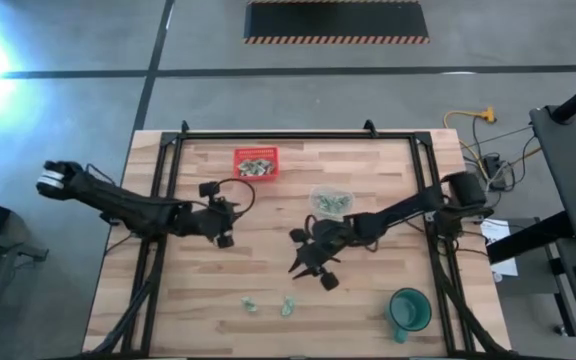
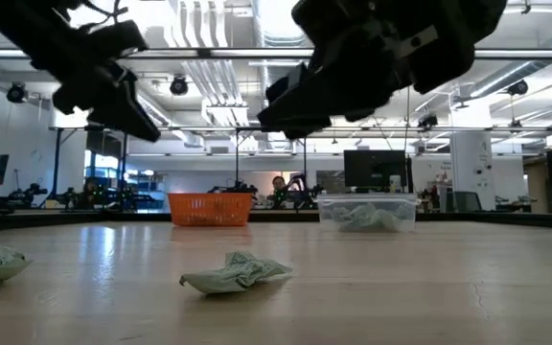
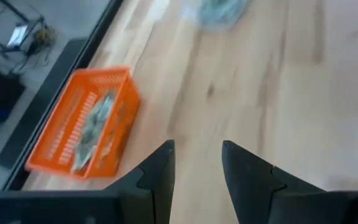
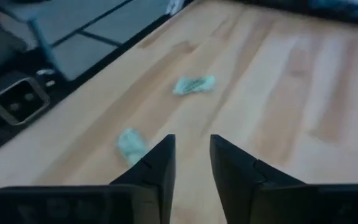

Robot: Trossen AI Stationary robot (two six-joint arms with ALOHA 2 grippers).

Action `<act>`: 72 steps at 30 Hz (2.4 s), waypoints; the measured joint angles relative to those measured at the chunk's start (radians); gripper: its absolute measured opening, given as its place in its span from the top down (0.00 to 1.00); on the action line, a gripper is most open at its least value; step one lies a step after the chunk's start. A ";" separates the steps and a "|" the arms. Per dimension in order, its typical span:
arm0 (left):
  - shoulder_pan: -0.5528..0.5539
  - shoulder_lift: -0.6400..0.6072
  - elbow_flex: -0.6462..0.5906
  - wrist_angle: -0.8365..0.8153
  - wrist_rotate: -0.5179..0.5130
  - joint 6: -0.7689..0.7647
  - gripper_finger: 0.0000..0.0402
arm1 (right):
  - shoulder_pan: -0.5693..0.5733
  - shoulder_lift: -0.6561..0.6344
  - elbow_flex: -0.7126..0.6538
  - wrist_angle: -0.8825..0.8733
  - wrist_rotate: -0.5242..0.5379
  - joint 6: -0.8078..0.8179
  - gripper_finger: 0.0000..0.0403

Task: Pick and place items into bin
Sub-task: Put the green stevia packet into the transparent bin

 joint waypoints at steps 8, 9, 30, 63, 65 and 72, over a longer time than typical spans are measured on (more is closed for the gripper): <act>-0.063 -0.036 0.002 -0.007 0.004 -0.033 0.71 | 0.030 0.164 0.159 -0.050 -0.074 0.039 0.61; -0.067 -0.039 0.003 0.008 0.005 -0.034 0.71 | 0.036 0.179 0.181 -0.083 -0.076 0.038 0.59; -0.108 -0.051 -0.001 -0.004 0.040 -0.086 0.71 | 0.071 0.251 0.350 -0.375 -0.140 -0.041 0.48; -0.109 -0.052 -0.009 -0.006 0.041 -0.107 0.71 | 0.117 0.323 0.347 -0.354 0.017 -0.104 0.60; -0.109 -0.052 -0.009 -0.007 0.042 -0.107 0.71 | 0.117 0.323 0.348 -0.355 0.019 -0.106 0.64; -0.108 -0.052 -0.010 -0.008 0.043 -0.107 0.71 | 0.116 0.323 0.348 -0.359 0.019 -0.131 0.80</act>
